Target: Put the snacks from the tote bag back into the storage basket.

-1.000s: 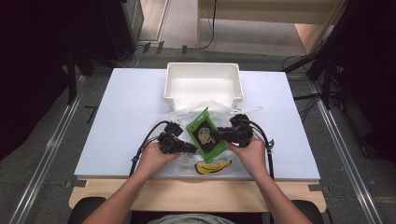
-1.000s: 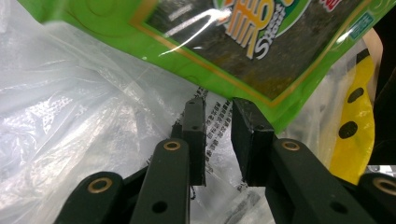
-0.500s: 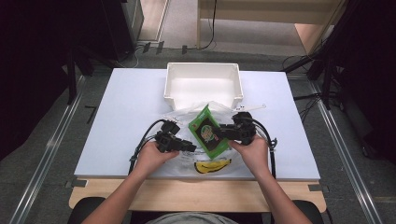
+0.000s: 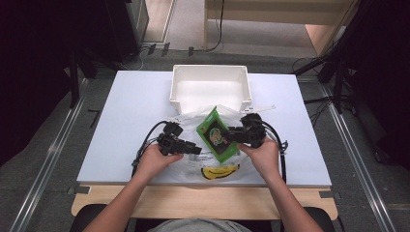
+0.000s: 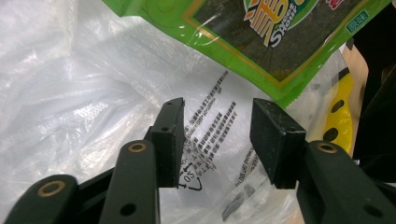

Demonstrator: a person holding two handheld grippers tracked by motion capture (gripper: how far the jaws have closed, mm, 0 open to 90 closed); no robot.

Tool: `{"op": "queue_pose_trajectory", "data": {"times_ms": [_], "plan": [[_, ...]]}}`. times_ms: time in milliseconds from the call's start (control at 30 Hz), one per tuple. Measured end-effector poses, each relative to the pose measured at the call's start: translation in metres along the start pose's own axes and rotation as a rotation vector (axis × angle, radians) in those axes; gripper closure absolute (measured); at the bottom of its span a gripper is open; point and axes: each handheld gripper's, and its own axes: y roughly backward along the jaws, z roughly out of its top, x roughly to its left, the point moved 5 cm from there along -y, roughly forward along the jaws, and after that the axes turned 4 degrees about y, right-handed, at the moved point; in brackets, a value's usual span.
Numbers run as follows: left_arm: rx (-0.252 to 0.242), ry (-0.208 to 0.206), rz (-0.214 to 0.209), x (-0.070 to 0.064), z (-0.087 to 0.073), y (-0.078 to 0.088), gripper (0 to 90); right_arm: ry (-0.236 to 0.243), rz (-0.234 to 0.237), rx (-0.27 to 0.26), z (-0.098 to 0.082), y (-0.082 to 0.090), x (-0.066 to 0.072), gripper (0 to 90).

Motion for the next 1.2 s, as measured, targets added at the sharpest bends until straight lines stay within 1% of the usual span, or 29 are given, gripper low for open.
{"op": "queue_pose_trajectory", "data": {"times_ms": [67,167,267,333,400,467,567,700,833,933,1100,1200], "plan": [[0.005,-0.001,0.011,0.003,0.0,0.0,51.6,-0.002,0.0,0.003,0.0,0.001,-0.001,74.1],[0.001,0.011,0.007,0.004,0.0,0.001,51.1,0.002,0.006,0.003,0.001,0.003,0.0,74.1],[-0.001,0.009,0.008,0.004,-0.001,0.001,48.9,0.008,0.006,0.006,0.002,0.004,0.0,74.1],[-0.001,0.0,0.012,0.005,-0.001,0.002,47.6,0.014,0.005,0.008,0.002,0.006,0.0,74.2],[0.0,0.001,0.01,0.005,-0.002,0.003,46.6,0.016,0.006,0.001,0.004,0.007,0.0,74.1],[-0.006,0.002,0.012,0.005,-0.002,0.004,45.5,0.027,0.0,0.011,0.006,0.008,0.0,74.1],[-0.011,0.003,0.005,0.005,-0.001,0.005,43.5,0.036,-0.003,0.023,0.01,0.009,-0.001,74.1],[-0.019,-0.002,0.008,0.005,0.001,0.006,43.0,0.036,0.002,0.024,0.017,0.012,-0.002,74.1],[-0.015,-0.006,0.011,0.003,0.001,0.006,42.6,0.036,0.004,0.016,0.025,0.015,-0.002,74.1],[-0.012,-0.019,0.016,0.002,0.001,0.005,42.1,0.037,0.004,0.013,0.03,0.017,-0.001,74.1],[-0.014,-0.011,0.011,0.002,0.002,0.005,41.7,0.048,0.014,0.017,0.037,0.019,0.001,74.1],[-0.009,-0.019,0.012,0.001,0.002,0.005,41.4,0.05,0.011,0.012,0.043,0.021,0.001,74.1]]}}
